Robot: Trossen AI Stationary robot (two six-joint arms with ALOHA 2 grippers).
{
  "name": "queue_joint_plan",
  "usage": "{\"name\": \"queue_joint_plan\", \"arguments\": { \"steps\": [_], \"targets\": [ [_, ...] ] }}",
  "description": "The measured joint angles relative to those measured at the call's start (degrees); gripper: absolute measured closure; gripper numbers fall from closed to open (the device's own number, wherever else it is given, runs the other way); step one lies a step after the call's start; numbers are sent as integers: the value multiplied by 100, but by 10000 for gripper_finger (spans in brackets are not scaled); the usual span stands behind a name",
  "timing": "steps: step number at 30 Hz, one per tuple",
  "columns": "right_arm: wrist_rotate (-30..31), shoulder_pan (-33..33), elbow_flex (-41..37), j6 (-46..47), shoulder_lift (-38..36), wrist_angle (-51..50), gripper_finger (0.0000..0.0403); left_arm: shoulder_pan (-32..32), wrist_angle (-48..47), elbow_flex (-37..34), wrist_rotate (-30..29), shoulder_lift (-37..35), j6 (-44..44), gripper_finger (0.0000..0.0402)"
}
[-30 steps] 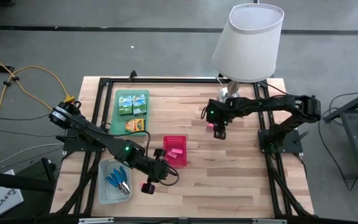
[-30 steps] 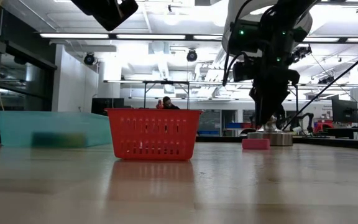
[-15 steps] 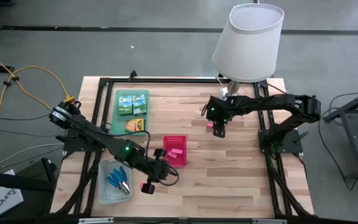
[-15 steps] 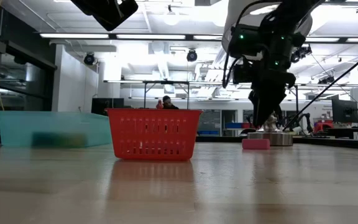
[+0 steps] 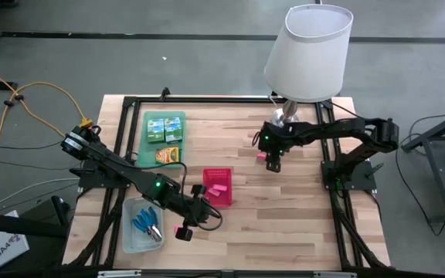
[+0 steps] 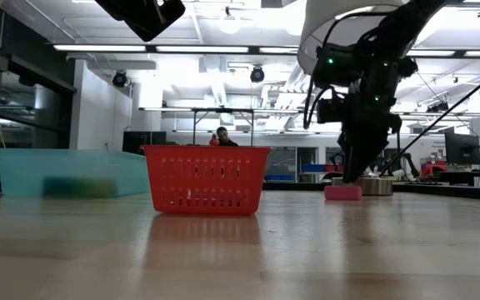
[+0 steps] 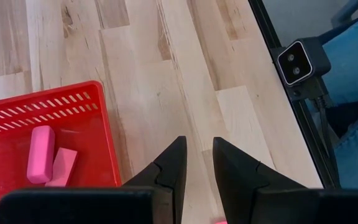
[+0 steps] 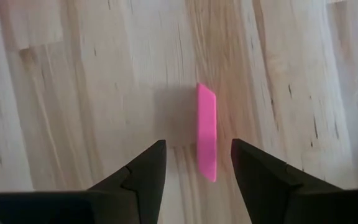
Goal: Pick & Place School Supplies
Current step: Put the pink eraser into the red bin
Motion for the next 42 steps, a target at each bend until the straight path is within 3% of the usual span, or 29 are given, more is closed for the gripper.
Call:
{"name": "queue_joint_plan", "arguments": {
  "steps": [25,36,42],
  "targets": [
    [-172,-229,-571,153,0,832,230,1,20,-2,-1,1,-9,328],
    [-155,-229,-571,155,0,838,289,0,20,-2,-1,2,-9,328],
    [-151,-229,-569,157,0,837,299,0,20,-2,0,1,-9,328]
  ]
}}
